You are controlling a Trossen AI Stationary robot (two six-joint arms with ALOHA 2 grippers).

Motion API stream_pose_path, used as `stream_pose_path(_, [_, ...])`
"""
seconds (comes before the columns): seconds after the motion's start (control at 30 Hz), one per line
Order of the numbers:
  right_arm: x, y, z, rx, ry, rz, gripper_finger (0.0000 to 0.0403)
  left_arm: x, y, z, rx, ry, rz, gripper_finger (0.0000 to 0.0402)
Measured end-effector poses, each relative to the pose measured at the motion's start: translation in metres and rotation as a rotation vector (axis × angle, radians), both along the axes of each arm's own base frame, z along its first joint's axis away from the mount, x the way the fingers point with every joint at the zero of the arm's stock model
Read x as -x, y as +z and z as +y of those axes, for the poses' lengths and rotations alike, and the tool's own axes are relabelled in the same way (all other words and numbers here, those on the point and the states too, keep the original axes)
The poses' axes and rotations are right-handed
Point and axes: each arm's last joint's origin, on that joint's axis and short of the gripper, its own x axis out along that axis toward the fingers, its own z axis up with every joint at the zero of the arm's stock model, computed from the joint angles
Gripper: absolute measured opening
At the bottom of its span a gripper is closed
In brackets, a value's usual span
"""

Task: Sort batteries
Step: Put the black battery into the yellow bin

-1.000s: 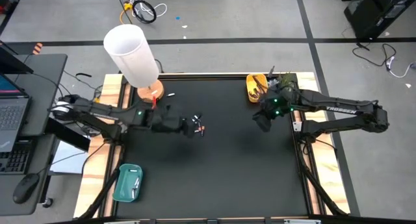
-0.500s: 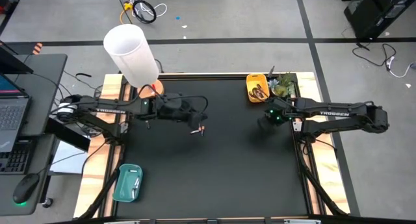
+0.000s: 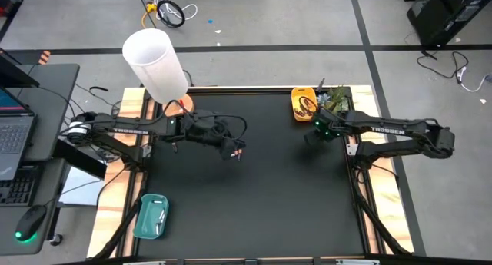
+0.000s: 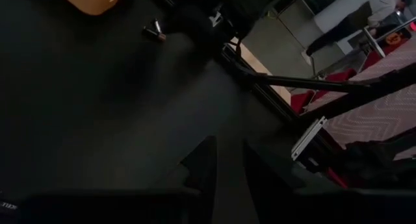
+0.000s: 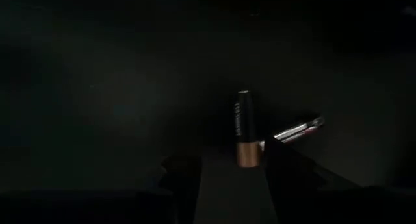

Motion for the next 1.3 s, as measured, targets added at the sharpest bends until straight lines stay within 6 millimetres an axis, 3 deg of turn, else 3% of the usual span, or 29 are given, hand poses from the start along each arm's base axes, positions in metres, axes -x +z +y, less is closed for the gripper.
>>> stream_pose_path(0.27, [-0.009, -0.016, -0.020, 0.013, 0.043, 0.042, 0.0153, 0.000, 0.001, -0.001, 0.028, 0.010, -0.008, 0.0090])
stream_pose_path(0.5, [-0.016, -0.036, -0.030, -0.074, 0.059, 0.082, 0.0152, 0.000, 0.001, -0.001, 0.030, 0.011, -0.008, 0.0090])
stream_pose_path(0.67, [-0.019, -0.043, -0.029, -0.082, 0.089, 0.143, 0.0116, 0.000, 0.001, -0.001, 0.031, 0.011, -0.008, 0.0090])
stream_pose_path(0.87, [-0.019, -0.042, -0.026, -0.064, 0.125, 0.153, 0.0023, 0.000, 0.001, -0.001, 0.025, 0.012, -0.007, 0.0090])
stream_pose_path(1.1, [-0.023, -0.039, -0.024, -0.071, 0.154, 0.115, 0.0023, 0.000, 0.001, 0.000, 0.015, 0.014, -0.008, 0.0090])
stream_pose_path(1.3, [-0.043, -0.013, -0.022, -0.015, 0.161, -0.123, 0.0003, -0.001, 0.000, 0.001, -0.001, 0.039, -0.006, 0.0090])
